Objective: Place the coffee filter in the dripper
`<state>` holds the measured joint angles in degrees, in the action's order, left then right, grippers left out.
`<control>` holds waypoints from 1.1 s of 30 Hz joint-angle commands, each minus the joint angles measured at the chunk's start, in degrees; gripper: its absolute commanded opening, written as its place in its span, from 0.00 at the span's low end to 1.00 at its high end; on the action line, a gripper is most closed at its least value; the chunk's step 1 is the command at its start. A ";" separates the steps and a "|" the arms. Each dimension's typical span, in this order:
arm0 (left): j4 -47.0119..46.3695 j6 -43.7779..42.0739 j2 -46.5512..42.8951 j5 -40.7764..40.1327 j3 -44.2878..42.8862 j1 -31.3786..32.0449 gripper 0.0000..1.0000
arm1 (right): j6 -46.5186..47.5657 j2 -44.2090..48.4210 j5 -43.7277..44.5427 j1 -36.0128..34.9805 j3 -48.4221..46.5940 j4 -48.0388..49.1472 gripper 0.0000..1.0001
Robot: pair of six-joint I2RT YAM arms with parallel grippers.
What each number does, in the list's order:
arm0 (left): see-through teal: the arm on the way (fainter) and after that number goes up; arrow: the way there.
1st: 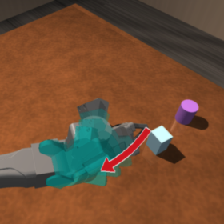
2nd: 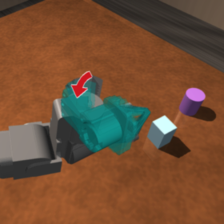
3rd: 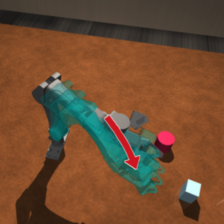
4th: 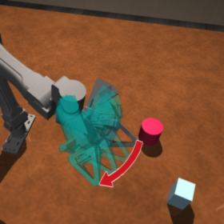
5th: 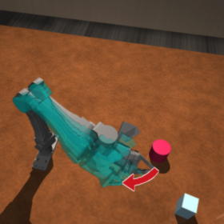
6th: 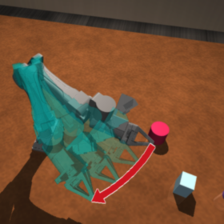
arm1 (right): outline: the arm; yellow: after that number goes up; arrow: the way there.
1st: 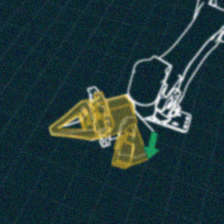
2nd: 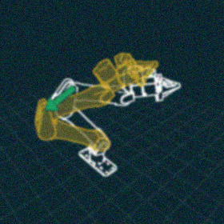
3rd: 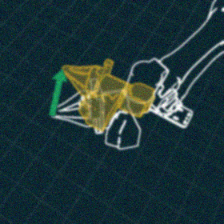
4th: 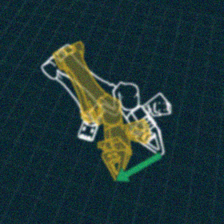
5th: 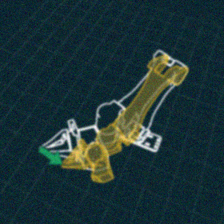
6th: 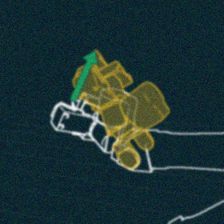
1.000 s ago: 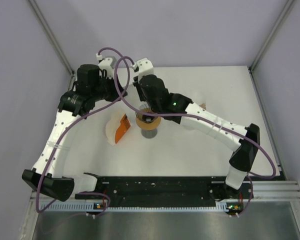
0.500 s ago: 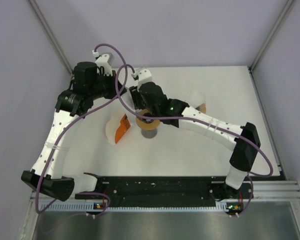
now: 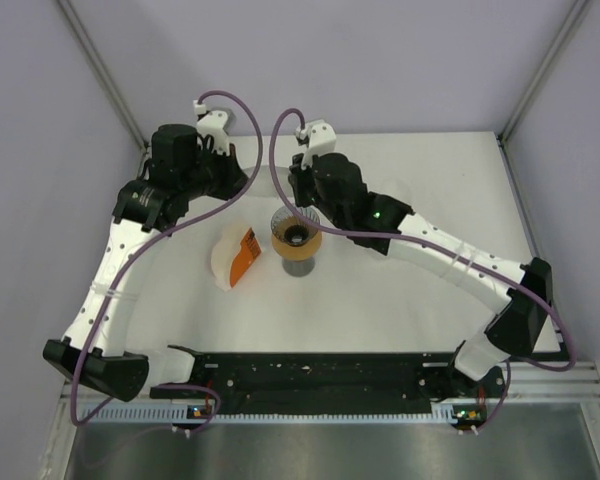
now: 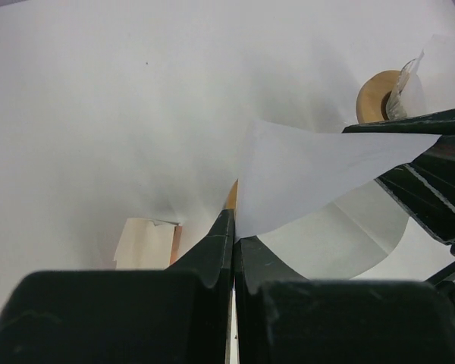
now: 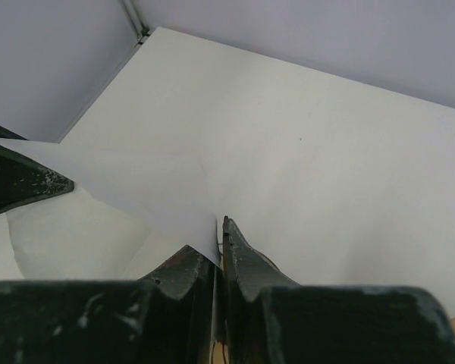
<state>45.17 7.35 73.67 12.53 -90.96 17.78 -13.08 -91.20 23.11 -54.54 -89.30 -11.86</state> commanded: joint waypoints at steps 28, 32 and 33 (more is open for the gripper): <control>5.10 2.75 6.48 14.10 1.84 0.15 0.00 | -3.88 0.68 -20.12 7.51 -3.25 -22.33 0.00; 5.55 2.49 10.17 14.53 1.57 0.06 0.00 | -3.36 -2.22 -22.06 9.01 -5.36 -22.59 0.00; 5.28 2.40 10.96 14.36 1.66 0.15 0.00 | -3.09 -3.19 -22.23 9.10 -5.97 -22.94 0.00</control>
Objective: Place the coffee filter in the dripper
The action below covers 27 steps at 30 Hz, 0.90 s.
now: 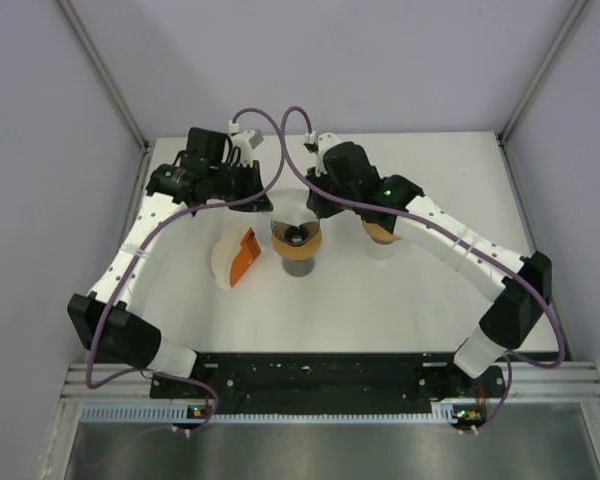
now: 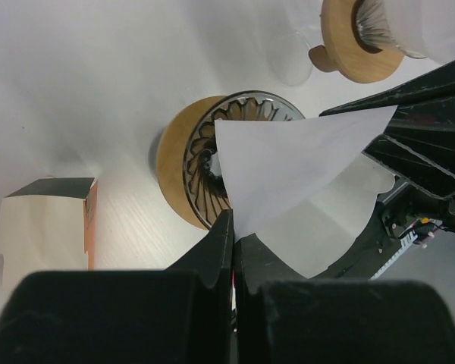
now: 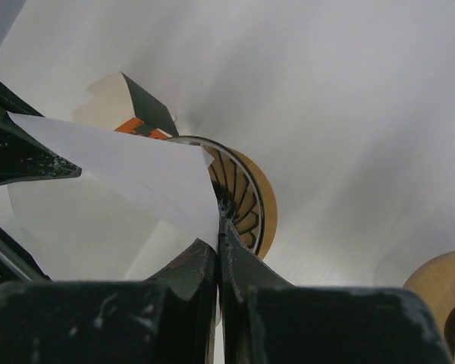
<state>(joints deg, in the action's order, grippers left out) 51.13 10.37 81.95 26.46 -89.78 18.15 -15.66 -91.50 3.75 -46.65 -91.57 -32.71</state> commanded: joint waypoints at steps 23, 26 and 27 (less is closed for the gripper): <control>0.28 -3.69 6.47 -0.18 -0.22 -0.22 0.32 | 2.39 -7.11 -2.52 1.83 -8.27 -4.38 0.37; 0.37 -4.04 6.29 0.08 -1.01 -0.22 0.40 | 3.44 -7.02 -1.90 1.83 -9.15 -4.64 0.47; 0.46 -4.04 6.29 0.17 -1.27 -0.22 0.43 | 3.79 -6.76 -1.64 1.83 -9.50 -4.64 0.49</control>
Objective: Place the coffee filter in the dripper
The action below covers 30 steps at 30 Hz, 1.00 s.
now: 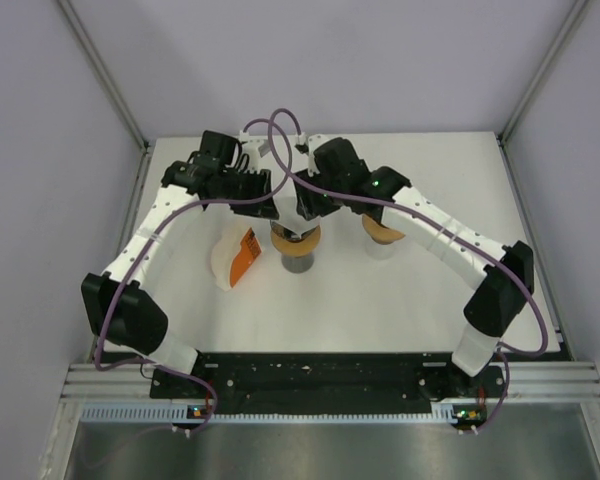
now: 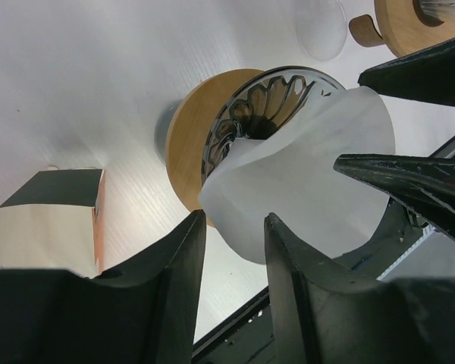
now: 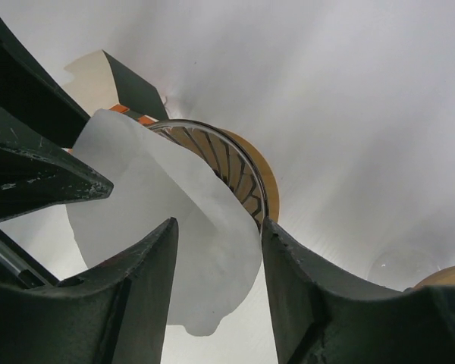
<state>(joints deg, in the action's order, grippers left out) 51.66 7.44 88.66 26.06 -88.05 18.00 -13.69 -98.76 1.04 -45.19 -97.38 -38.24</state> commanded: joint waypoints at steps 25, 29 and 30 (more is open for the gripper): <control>-13.59 15.74 -7.80 4.78 9.90 -7.36 0.72 | 4.72 -13.64 -1.21 -3.85 -17.91 -12.02 0.00; -17.73 20.76 -8.68 7.24 13.78 -8.77 0.65 | 5.43 -18.39 1.42 -4.91 -23.63 -17.03 0.00; -17.91 20.94 -8.77 7.07 14.13 -9.03 0.64 | 5.52 -19.53 1.86 -5.17 -24.42 -18.35 0.00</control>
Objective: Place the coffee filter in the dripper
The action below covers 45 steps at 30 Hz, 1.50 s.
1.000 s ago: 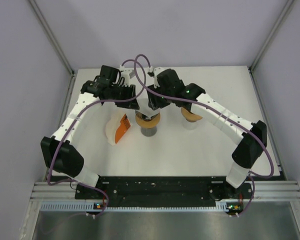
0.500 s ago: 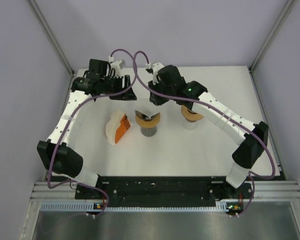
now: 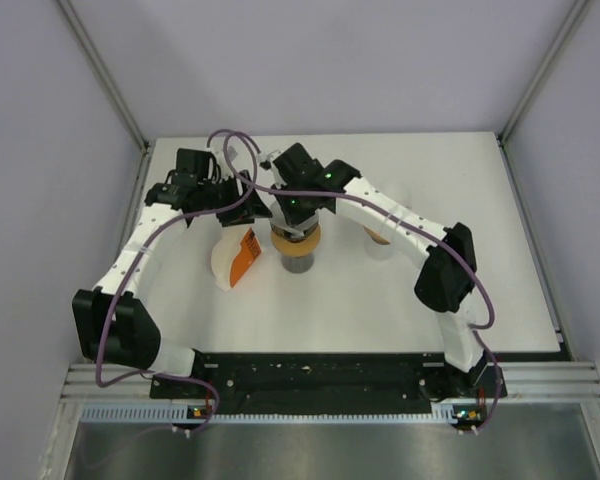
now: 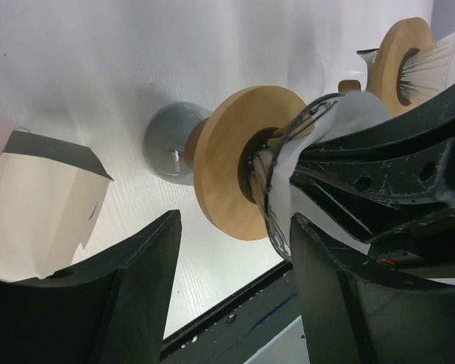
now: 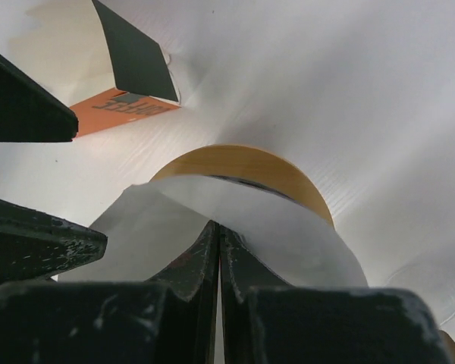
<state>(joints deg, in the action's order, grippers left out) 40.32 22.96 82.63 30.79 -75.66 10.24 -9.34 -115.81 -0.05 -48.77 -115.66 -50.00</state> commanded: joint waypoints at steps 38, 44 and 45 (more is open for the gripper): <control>-11.49 7.63 -2.39 5.78 7.45 -0.40 0.42 | -0.24 -11.11 4.01 -3.08 -1.85 -5.46 0.00; -12.01 7.45 -2.65 5.08 8.42 -0.31 0.27 | 0.11 -9.00 1.64 -2.99 -4.40 -5.02 0.00; -12.19 7.45 -2.82 4.81 8.51 -0.31 0.24 | 0.38 -8.56 1.55 -3.08 -5.10 -5.02 0.00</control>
<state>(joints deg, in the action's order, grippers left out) 30.35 32.03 81.82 36.23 -68.29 9.26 -9.17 -122.78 3.75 -50.89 -119.72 -56.16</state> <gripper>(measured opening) 0.282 0.003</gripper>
